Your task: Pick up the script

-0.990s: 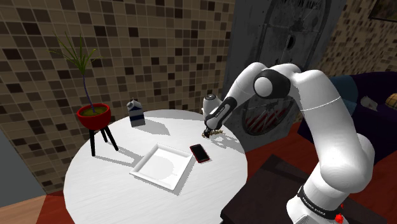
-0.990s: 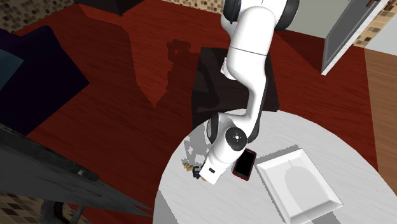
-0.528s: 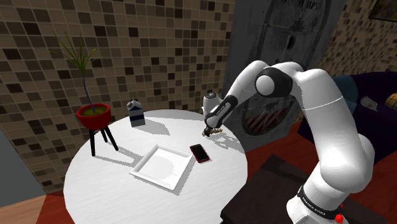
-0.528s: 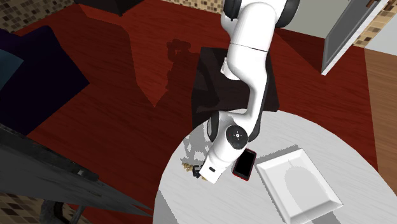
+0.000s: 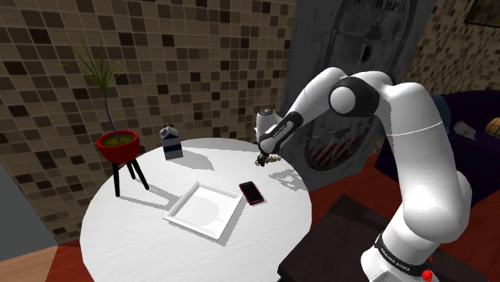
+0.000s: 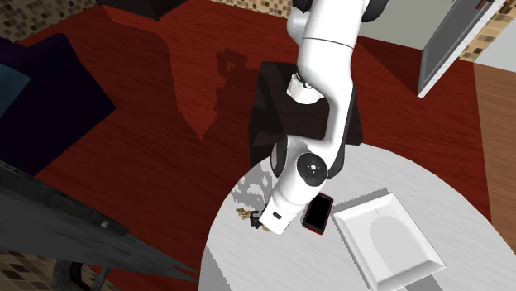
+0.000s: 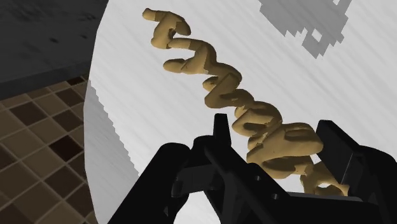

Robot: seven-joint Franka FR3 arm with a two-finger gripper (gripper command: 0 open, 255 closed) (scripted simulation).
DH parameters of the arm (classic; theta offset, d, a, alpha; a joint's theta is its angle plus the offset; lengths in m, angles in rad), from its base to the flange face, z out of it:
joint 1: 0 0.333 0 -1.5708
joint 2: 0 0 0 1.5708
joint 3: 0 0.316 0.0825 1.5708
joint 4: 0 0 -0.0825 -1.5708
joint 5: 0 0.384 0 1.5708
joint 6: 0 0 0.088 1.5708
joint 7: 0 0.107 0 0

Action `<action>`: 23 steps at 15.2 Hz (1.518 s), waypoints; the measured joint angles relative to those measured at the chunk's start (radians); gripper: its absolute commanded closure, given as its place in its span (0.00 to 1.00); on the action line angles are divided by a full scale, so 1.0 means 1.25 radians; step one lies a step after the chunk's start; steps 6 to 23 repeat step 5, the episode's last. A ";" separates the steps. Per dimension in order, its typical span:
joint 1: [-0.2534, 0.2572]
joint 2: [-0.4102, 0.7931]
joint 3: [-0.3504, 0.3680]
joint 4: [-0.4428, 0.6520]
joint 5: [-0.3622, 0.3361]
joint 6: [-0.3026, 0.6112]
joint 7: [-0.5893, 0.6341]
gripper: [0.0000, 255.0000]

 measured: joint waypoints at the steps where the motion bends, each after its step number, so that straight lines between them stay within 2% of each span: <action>1: -0.001 -0.009 0.001 -0.003 0.001 -0.006 -0.003 1.00; 5: -0.001 -0.042 0.004 -0.011 0.004 -0.030 -0.010 1.00; 23: -0.001 -0.042 0.004 -0.011 0.004 -0.030 -0.010 1.00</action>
